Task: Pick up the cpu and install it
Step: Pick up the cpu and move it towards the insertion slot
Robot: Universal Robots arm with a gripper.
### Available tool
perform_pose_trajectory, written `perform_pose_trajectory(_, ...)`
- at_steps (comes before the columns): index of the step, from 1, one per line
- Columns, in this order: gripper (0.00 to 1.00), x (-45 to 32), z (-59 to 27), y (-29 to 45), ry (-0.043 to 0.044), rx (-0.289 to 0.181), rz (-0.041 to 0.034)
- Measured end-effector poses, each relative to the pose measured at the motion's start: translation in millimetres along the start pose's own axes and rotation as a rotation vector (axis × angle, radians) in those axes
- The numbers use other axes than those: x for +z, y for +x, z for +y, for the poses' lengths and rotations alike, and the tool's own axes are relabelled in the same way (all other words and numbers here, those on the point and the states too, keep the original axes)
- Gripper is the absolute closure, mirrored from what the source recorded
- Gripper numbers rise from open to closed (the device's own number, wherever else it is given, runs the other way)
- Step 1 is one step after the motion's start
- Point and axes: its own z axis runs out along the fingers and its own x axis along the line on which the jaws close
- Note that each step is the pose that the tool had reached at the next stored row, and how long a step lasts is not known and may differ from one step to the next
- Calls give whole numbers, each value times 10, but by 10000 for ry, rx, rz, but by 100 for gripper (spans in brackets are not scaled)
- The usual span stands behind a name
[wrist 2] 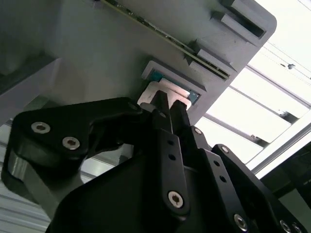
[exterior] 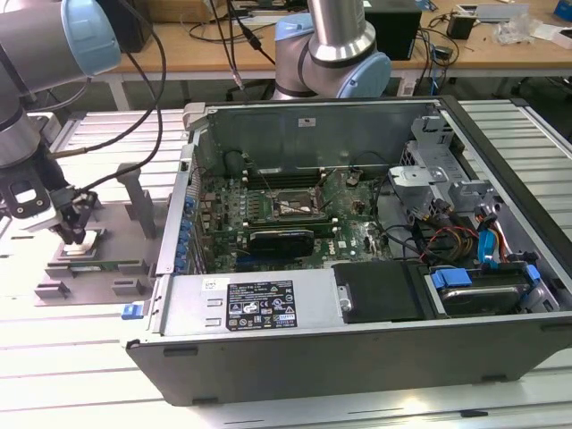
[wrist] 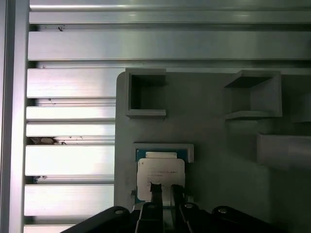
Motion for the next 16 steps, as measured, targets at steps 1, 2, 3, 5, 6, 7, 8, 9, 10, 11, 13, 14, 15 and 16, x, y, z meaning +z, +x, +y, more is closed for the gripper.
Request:
perform_pose_trajectory(1,71,1,0,0,-1,0,0)
perform_pose_trajectory(2,64,2,0,0,-1,0,-1)
perform_pose_trajectory(3,58,3,0,0,-1,0,-1)
perform_pose_trajectory(5,52,4,0,0,0,0,-1)
perform_pose_trajectory(6,46,5,0,0,0,0,-1)
perform_pose_trajectory(7,40,6,0,0,0,0,0)
perform_pose_trajectory(8,40,6,0,0,0,0,0)
perform_pose_trajectory(9,40,10,0,0,-1,0,-1)
perform_pose_trajectory(10,40,23,-1,-1,-5,0,-7)
perform_pose_trajectory(11,40,40,-2,0,-3,-1,-5)
perform_pose_trajectory(13,40,83,-3,0,-2,0,-3)
perform_pose_trajectory(14,40,111,7,1,-9,0,-2)
perform_pose_trajectory(15,40,125,16,1,-15,0,-2)
perform_pose_trajectory(16,40,134,25,1,-17,0,-1)
